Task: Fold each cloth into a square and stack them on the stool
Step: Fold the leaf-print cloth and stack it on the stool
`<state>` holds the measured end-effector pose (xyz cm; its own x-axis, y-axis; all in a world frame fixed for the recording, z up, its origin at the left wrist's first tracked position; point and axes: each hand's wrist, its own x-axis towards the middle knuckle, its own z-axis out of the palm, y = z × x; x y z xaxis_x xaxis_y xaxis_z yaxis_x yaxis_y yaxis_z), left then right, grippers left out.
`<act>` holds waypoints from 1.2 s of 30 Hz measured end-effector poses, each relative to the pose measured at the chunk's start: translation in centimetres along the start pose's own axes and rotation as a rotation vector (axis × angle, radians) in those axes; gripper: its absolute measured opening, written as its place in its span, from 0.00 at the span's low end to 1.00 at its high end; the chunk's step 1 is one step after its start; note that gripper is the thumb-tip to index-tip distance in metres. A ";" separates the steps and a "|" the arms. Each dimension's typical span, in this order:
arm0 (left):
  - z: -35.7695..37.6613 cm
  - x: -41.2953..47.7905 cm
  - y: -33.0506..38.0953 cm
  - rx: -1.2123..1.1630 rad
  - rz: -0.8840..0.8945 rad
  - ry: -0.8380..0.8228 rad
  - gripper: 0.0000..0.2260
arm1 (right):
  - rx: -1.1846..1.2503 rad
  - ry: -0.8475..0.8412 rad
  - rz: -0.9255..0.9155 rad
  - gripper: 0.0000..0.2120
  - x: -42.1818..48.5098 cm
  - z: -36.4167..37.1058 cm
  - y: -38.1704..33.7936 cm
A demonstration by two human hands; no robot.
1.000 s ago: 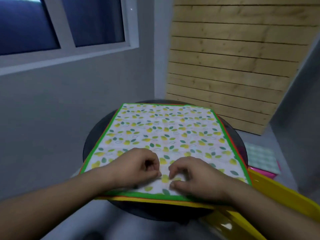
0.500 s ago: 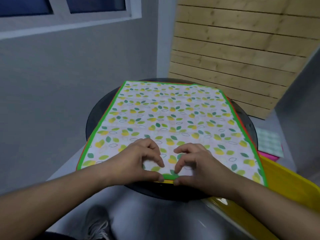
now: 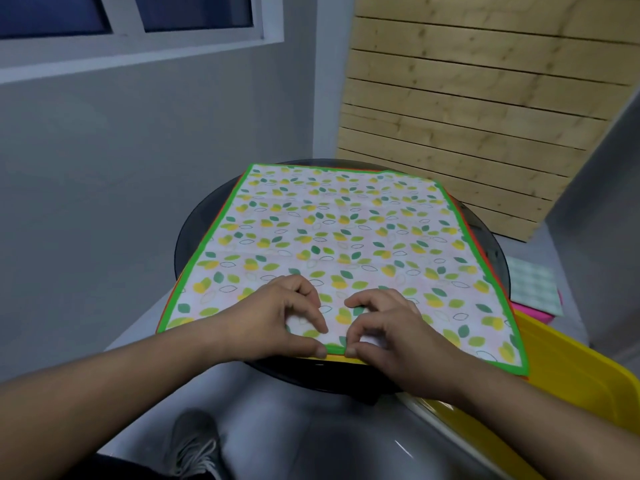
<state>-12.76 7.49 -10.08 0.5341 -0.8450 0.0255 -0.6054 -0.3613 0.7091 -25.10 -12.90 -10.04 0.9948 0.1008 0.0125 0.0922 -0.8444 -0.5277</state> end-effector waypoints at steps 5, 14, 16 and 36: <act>-0.3 0.0 0.3 -0.049 -0.034 -0.016 0.09 | -0.004 -0.042 0.020 0.06 0.2 -0.2 -0.3; -1.2 0.3 0.9 -0.146 -0.054 -0.045 0.08 | 0.148 -0.041 0.081 0.07 1.0 -1.0 -0.1; -1.5 0.3 1.2 -0.160 -0.050 -0.053 0.08 | 0.245 0.002 0.109 0.07 1.3 -1.5 -0.1; -8.1 4.1 6.2 -0.018 0.016 0.114 0.03 | 0.145 -0.062 0.025 0.05 1.1 -10.2 0.1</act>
<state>-9.56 5.03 0.14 0.5887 -0.7999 0.1164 -0.6046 -0.3401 0.7203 -23.61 -18.29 -1.42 0.9917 0.1172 -0.0522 0.0562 -0.7626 -0.6444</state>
